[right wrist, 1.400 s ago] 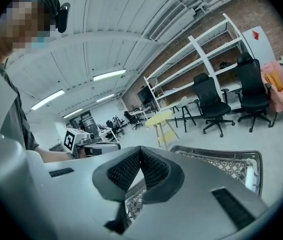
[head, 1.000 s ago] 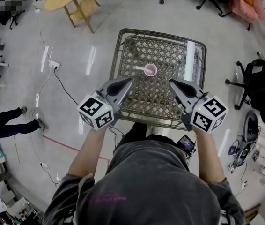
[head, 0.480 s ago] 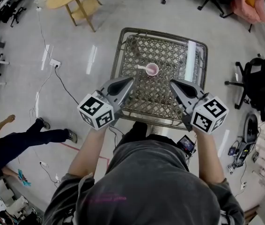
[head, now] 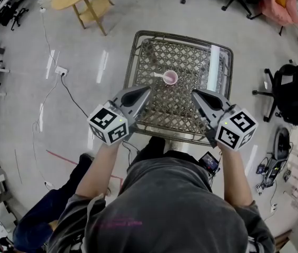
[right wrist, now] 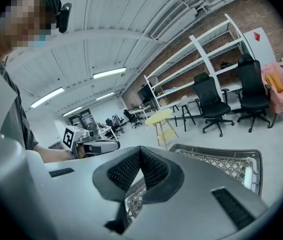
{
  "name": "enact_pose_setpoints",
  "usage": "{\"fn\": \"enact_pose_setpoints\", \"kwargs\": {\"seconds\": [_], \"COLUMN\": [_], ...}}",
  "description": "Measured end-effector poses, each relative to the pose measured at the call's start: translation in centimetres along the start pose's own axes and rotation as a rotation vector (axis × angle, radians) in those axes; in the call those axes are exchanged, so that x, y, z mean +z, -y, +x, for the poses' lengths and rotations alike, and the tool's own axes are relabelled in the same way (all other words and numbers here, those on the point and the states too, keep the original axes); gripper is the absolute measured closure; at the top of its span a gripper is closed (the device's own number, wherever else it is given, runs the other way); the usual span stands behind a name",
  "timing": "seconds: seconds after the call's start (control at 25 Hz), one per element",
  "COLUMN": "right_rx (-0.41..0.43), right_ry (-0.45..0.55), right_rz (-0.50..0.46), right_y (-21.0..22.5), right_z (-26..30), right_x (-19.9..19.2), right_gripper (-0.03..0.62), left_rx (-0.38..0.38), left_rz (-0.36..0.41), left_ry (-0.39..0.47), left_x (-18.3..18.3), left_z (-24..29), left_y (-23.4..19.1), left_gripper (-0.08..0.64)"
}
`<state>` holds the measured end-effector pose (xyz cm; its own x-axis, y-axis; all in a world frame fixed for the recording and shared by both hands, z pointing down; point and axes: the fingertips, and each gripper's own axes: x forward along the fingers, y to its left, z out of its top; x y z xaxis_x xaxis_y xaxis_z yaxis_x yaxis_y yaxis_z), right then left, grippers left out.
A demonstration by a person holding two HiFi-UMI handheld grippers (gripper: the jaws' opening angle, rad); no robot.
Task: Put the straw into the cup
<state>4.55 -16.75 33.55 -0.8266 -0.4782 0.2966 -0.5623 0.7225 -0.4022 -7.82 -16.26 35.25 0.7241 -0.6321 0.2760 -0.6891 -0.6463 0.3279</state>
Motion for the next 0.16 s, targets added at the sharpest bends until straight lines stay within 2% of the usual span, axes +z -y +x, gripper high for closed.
{"fn": "enact_pose_setpoints", "kwargs": {"seconds": [0.16], "right_rx": [0.000], "right_ry": [0.001], "right_rz": [-0.001], "right_y": [0.29], "right_z": [0.03], "right_x": [0.19], "right_gripper": [0.578], "left_rx": [-0.001], "left_rz": [0.000], "left_ry": [-0.002], "left_x": [0.06], "left_z": [0.29], "left_y": [-0.13], "left_gripper": [0.551]}}
